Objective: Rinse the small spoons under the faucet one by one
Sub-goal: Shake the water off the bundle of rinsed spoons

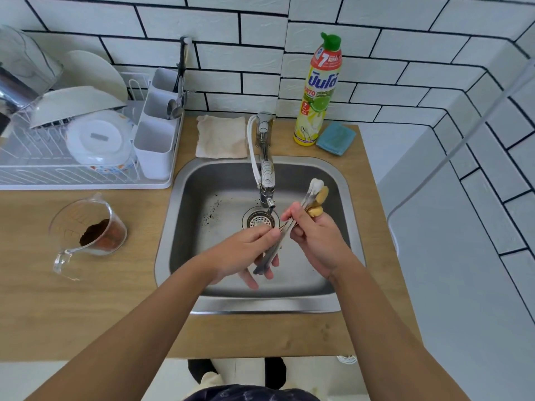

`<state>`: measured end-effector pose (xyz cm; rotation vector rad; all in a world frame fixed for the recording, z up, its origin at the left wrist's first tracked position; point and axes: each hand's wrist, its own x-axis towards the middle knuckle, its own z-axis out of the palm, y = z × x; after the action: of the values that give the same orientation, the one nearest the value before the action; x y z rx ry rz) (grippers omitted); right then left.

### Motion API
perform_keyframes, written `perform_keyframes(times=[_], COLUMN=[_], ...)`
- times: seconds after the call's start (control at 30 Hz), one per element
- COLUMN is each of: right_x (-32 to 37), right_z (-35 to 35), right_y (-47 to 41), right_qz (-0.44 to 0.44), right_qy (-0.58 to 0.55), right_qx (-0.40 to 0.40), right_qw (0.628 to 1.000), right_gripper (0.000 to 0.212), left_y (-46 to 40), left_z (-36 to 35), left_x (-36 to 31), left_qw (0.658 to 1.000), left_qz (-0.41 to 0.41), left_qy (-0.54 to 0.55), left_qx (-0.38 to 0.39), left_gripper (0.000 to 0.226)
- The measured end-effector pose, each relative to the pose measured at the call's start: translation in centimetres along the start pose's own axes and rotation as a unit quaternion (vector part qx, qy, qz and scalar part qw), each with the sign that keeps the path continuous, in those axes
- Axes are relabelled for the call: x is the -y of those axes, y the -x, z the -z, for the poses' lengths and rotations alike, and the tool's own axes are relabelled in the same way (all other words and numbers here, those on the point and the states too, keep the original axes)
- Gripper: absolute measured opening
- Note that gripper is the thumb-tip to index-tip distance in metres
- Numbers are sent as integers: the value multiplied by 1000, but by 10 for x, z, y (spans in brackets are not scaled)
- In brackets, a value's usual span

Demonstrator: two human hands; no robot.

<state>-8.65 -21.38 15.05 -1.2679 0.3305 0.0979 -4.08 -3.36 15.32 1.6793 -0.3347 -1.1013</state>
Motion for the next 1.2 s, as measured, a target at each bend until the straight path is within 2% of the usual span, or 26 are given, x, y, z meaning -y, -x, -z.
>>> perform_keyframes(times=[0.13, 0.23, 0.3, 0.4, 0.47, 0.53, 0.6, 0.63, 0.73, 0.87, 1.03, 1.2], right_x=[-9, -9, -6, 0, 3, -1, -12, -18, -21, -16, -17, 29], right_z=[-7, -14, -17, -18, -16, -21, -34, -42, -50, -47, -55, -62], right_y=[-1, -1, -2, -2, 0, 2, 4, 4, 4, 1, 3, -17], right_qz=[18, 34, 52, 88, 114, 127, 121, 112, 93, 104, 124, 191], right_qy=[-8, 25, 52, 69, 56, 33, 19, 15, -10, -66, -12, 1], right_qx=[-46, -78, -89, -97, -129, -154, -156, -153, -145, -165, -139, -130], right_qw=[999, 996, 993, 989, 984, 979, 980, 982, 985, 979, 982, 973], right_gripper=[42, 44, 42, 33, 34, 39, 39, 41, 46, 41, 40, 43], left_y=[-11, -23, -25, -20, -16, -14, -16, -18, -18, -17, -18, -4], left_z=[-18, -27, -29, -26, -20, -17, -18, -20, -20, -12, -23, 13], left_x=[9, 5, 3, 3, 6, 7, -1, -6, -16, -20, -23, -38], left_qw=[988, 969, 964, 950, 916, 866, 833, 829, 830, 833, 850, 830], left_qz=[-2, -5, -5, 6, 11, 0, -25, -35, -59, -82, -104, -202], left_qy=[69, 71, 85, 188, 263, 345, 410, 419, 406, 372, 314, 277], left_qx=[-139, -235, -251, -251, -303, -361, -371, -369, -378, -401, -410, -439], left_gripper=[37, 46, 41, 40, 54, 66, 76, 79, 77, 72, 64, 60])
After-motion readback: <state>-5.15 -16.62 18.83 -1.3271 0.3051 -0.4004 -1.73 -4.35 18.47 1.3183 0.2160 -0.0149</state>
